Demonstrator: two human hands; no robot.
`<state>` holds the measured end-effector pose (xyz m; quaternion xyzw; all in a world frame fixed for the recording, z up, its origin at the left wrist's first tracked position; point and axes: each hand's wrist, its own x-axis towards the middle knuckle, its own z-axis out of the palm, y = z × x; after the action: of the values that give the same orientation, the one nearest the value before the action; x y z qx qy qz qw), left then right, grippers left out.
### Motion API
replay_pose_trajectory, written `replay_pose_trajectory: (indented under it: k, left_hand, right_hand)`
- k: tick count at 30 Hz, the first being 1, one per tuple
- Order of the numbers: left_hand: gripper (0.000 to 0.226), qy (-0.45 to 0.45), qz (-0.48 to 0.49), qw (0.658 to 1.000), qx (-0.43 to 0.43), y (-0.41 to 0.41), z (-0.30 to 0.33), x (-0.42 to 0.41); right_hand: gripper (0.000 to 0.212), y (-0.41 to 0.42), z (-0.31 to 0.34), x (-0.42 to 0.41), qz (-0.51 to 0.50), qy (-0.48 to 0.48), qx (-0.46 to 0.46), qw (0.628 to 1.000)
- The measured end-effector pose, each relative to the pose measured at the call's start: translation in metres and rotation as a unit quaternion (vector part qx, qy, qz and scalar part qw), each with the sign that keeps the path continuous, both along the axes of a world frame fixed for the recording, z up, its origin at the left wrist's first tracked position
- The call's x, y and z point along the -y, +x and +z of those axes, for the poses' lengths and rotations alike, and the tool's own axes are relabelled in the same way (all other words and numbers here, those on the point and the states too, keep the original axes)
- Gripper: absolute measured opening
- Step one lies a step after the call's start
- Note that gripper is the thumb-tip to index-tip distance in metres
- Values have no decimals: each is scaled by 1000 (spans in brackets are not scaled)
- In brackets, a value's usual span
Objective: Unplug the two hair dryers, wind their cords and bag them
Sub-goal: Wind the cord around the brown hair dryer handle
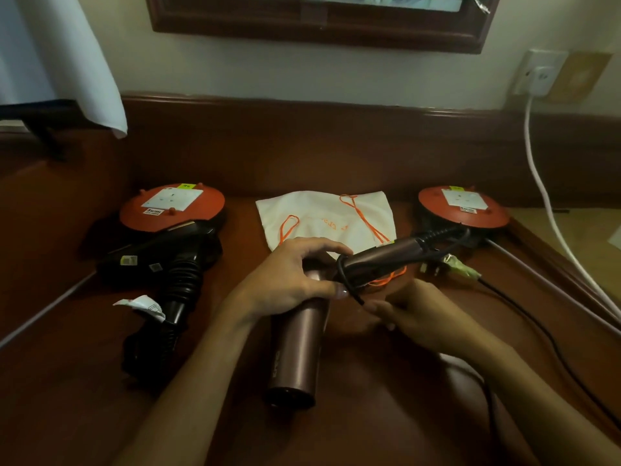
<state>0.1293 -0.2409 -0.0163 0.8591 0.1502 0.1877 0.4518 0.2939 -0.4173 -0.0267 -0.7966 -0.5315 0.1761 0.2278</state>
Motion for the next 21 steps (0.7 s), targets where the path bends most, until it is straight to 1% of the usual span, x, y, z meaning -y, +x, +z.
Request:
replay_pose_trajectory:
  k: [2, 4, 5, 6, 8, 9, 10, 12, 13, 16, 18, 19, 21]
  left_hand:
    - [55, 0, -6, 1000, -10, -2, 1, 2]
    - [54, 9, -10, 1000, -19, -2, 2, 4]
    - [54, 11, -11, 1000, -19, -1, 2, 5]
    - [54, 11, -11, 1000, -16, -1, 2, 5]
    - [53, 11, -16, 1000, -11, -1, 2, 6]
    - [52, 13, -18, 1000, -12, -1, 1, 5]
    - [52, 13, -21, 1000, -13, -1, 1, 5]
    - [52, 16, -29, 999, -11, -1, 2, 6]
    - [52, 23, -34, 999, -8, -1, 2, 5]
    - [51, 40, -44, 998, -13, -2, 5, 8]
    - [52, 53, -50, 997, -22, -1, 6, 10]
    - [52, 67, -55, 996, -29, -1, 7, 12]
    - [54, 92, -63, 992, -54, 1, 8, 15]
  right_hand:
    - [55, 7, 1, -4, -15, -5, -1, 1000]
    - [66, 14, 3, -7, -3, -4, 4, 1000]
    - [66, 18, 4, -8, 3, 0, 5, 1000]
    - [58, 21, 7, -9, 11, 3, -6, 1000]
    - [21, 29, 12, -10, 8, -4, -67, 998]
    - [8, 35, 14, -10, 4, -16, -93, 995]
    - [4, 43, 15, -11, -2, -35, -114, 993]
    - [10, 61, 15, -14, -16, -63, -141, 988]
    - [12, 66, 18, -17, -5, -70, -146, 987]
    - [11, 71, 35, -35, 60, -109, -117, 985]
    - [6, 69, 49, -44, 66, -114, -102, 986]
    - [10, 68, 56, -45, 67, -115, -102, 986]
    - [26, 66, 64, -48, 64, -137, -119, 981]
